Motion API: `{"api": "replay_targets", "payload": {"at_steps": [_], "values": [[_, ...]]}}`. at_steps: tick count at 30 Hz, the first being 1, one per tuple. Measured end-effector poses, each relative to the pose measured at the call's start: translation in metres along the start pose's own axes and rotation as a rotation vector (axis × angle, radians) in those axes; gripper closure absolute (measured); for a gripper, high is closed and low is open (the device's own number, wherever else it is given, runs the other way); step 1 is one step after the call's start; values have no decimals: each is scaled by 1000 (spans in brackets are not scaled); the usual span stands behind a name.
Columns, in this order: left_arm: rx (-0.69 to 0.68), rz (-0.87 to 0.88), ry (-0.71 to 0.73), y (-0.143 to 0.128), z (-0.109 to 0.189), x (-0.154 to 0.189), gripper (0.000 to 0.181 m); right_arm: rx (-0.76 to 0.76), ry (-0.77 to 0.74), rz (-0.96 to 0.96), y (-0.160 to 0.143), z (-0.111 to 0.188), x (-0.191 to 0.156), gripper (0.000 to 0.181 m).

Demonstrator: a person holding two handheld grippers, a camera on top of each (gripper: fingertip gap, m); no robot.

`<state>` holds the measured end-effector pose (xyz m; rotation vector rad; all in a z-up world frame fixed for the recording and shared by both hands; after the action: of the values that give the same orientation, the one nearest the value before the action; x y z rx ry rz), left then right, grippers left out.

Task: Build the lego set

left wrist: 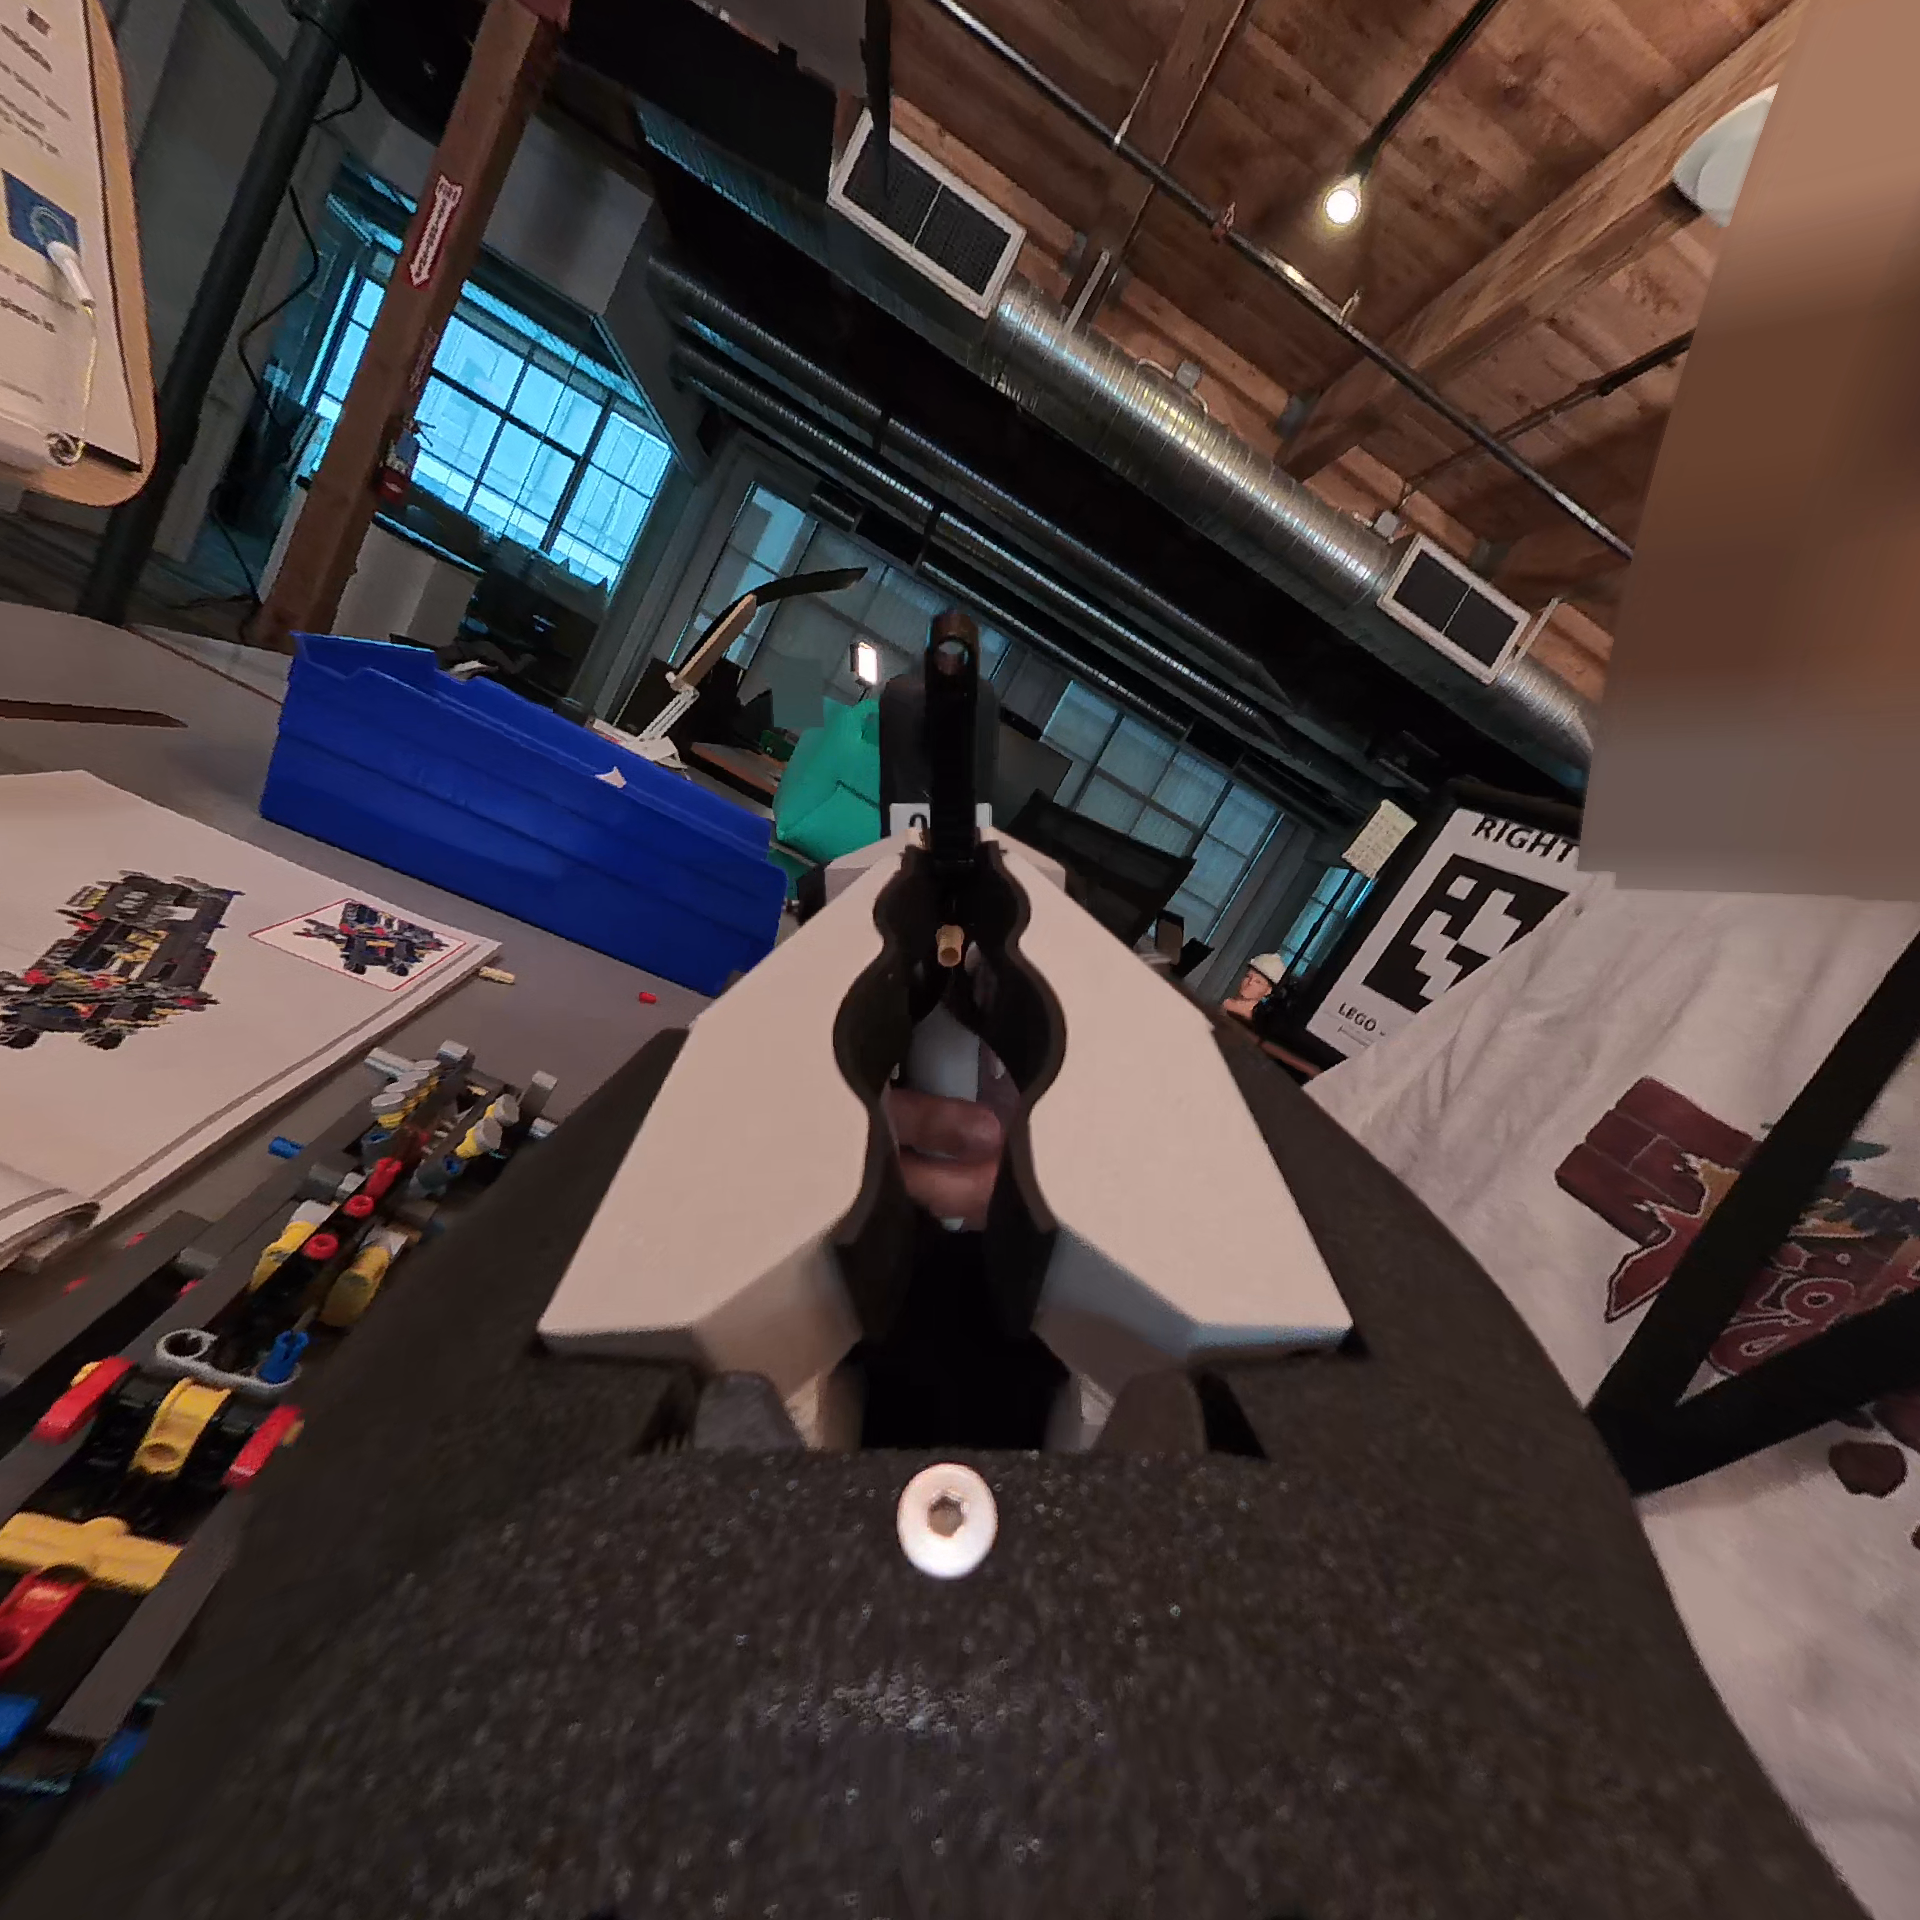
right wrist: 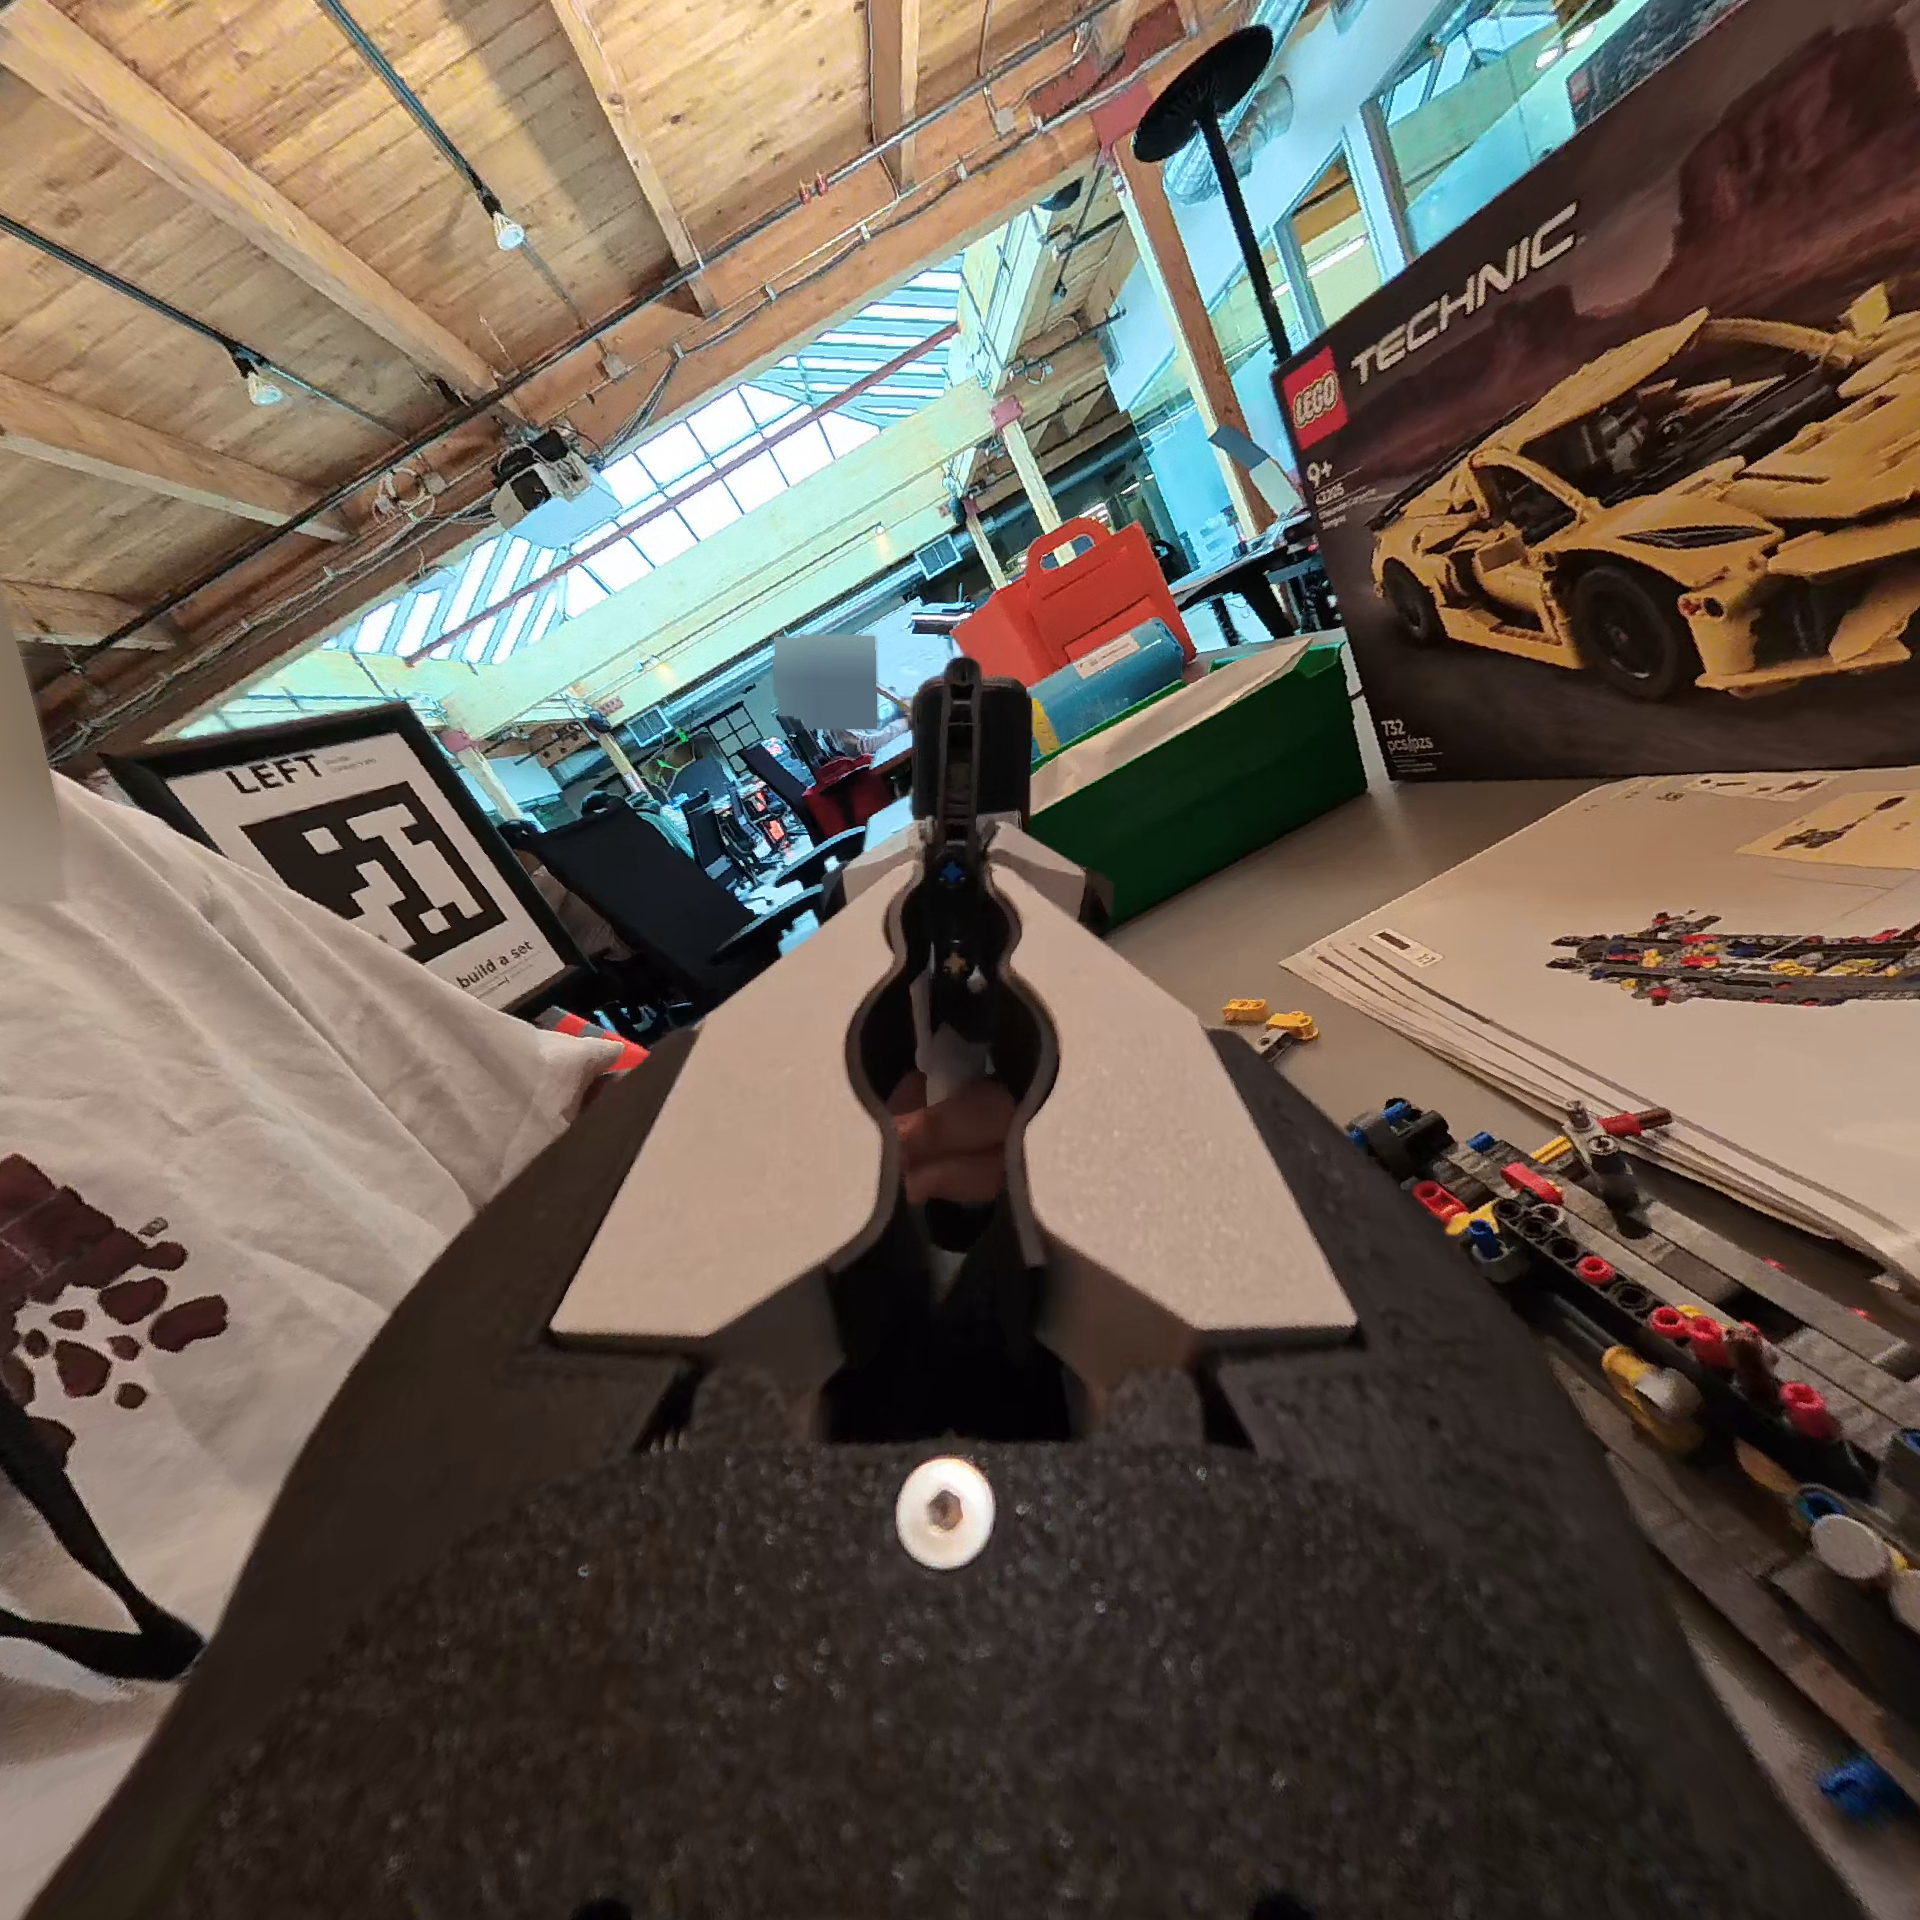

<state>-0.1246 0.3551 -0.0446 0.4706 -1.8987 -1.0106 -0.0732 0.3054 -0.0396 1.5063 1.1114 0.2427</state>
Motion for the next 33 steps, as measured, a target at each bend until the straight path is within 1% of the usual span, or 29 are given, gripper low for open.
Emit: {"api": "replay_targets", "payload": {"at_steps": [7, 13, 16, 19, 21, 23, 26, 27, 30, 33], "values": [[74, 194, -90, 5, 0, -1, 174, -82, -144, 233, 5, -7, -6, 175], [51, 133, -134, 8, 1, 7, 174, -135, -92, 124, 9, -10, -13, 174], [47, 90, -140, 9, 1, 11, 174, -103, -43, 4, 10, -11, -15, 174], [58, 52, -117, 11, 1, 11, 175, -65, -67, -35, 11, -11, -15, 174], [78, 31, -110, 12, 1, 12, 175, -29, -54, -92, 11, -13, -15, 174], [98, 40, -105, 12, 0, 12, 174, 21, -39, -123, 10, -13, -14, 175], [118, 82, -93, 13, -1, 9, 174, 77, -65, -81, 9, -12, -11, 175], [127, 102, -98, 13, -1, 9, 174, 92, -59, -97, 8, -13, -11, 175], [133, 133, -98, 13, 0, 7, 175, 87, -54, -148, 5, -15, -8, 175], [120, 140, -97, 14, 0, 6, 174, 80, -66, -130, 7, -15, -9, 175]]}}
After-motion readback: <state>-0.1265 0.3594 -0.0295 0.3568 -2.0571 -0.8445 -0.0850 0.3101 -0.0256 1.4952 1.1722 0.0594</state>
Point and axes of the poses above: each gripper's, where its closed fingertips meet, z back along the fingers, y out of its top, x = y × z across the jaws, the point moved 4 cm from there along z, back along the fingers, and after that the axes turned 11 degrees about y, right-handed, at the moved point
